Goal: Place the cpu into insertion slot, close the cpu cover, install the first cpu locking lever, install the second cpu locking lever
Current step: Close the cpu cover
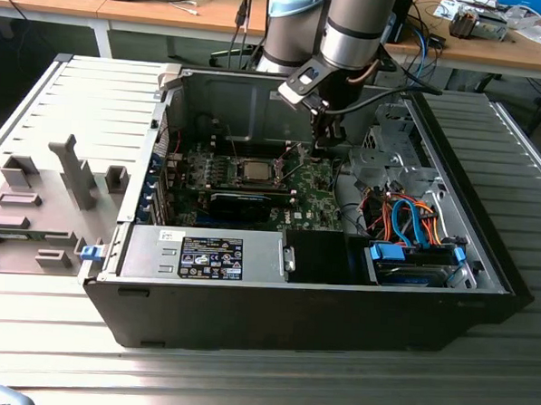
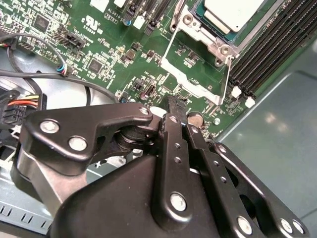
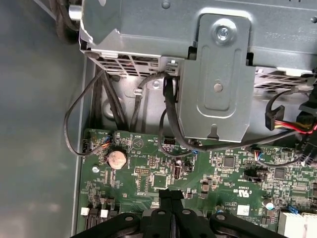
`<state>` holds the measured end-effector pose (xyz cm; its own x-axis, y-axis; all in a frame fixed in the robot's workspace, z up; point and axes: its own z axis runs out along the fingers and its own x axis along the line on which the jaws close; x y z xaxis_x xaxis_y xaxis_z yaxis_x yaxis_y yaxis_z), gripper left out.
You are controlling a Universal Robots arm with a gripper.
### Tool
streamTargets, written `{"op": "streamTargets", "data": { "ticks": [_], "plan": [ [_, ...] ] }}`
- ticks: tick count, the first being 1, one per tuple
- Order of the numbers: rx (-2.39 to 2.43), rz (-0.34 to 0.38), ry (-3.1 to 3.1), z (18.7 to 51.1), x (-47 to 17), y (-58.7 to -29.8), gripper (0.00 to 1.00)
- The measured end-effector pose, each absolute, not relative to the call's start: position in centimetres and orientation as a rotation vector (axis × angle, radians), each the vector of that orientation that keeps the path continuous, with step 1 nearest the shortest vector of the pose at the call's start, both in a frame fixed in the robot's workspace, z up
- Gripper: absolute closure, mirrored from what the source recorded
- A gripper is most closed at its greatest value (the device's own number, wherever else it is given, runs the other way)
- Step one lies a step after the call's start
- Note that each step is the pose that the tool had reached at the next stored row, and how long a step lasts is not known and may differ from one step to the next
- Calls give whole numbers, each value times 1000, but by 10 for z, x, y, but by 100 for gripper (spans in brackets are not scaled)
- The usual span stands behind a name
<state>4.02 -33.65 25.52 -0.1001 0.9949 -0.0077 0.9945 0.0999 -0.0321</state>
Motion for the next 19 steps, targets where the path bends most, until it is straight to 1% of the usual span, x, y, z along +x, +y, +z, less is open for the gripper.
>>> {"op": "streamTargets", "data": {
  "ticks": [19],
  "plan": [
    [-2097,45,-2318,253,14,-336,89]
  ]
}}
